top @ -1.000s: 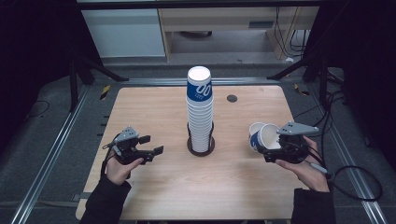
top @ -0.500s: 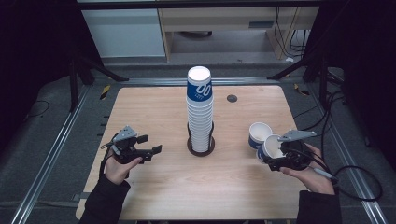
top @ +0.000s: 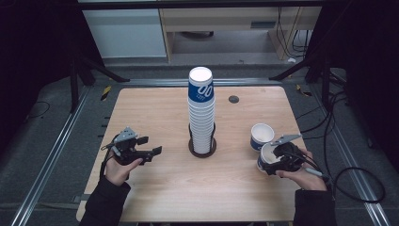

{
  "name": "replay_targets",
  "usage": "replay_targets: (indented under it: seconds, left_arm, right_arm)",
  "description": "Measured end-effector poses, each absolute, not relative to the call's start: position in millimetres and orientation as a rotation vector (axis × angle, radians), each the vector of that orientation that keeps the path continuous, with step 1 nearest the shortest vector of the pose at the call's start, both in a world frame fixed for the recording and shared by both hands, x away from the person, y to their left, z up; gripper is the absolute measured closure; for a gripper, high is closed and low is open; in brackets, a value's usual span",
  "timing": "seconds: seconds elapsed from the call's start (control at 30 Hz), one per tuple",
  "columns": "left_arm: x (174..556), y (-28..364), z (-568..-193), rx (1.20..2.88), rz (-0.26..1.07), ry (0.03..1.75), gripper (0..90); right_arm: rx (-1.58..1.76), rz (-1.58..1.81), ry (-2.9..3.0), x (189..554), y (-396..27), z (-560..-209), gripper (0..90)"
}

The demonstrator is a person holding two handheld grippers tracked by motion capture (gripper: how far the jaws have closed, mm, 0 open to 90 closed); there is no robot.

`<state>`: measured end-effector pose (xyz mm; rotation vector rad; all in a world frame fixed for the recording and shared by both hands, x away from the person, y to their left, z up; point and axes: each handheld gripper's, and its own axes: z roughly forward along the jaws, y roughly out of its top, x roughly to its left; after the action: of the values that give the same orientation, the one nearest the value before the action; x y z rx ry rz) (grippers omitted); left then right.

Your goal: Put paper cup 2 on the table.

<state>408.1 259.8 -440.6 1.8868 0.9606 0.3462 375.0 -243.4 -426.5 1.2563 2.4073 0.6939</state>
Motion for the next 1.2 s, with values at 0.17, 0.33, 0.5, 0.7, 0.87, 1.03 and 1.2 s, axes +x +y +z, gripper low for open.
replay_targets:
  seconds: [0.17, 0.33, 0.5, 0.7, 0.87, 1.03, 1.2]
  left_arm:
    - [408, 259, -441, 1.893, 0.344, 0.963, 19.2]
    - [408, 258, -442, 1.895, 0.348, 0.964, 19.2]
    - [408, 259, -442, 1.895, 0.346, 0.966, 19.3]
    - [408, 258, -442, 1.902, 0.344, 0.961, 19.3]
    - [408, 258, -442, 1.900, 0.341, 0.960, 19.3]
    - [407, 259, -441, 1.897, 0.343, 0.961, 19.3]
    - [407, 262, -440, 1.891, 0.355, 0.973, 19.2]
  right_arm:
    - [1.247, 0.668, 2.434, 378, -240, -434, 15.7]
    - [1.237, 0.644, 2.456, 379, -237, -439, 15.4]
    - [1.234, 0.624, 2.472, 381, -236, -444, 15.0]
    - [1.221, 0.630, 2.471, 381, -235, -445, 12.0]
    - [1.196, 0.645, 2.466, 380, -236, -445, 7.0]
    - [1.202, 0.667, 2.445, 372, -244, -443, 6.0]
    - [1.183, 0.664, 2.494, 367, -249, -445, 5.6]
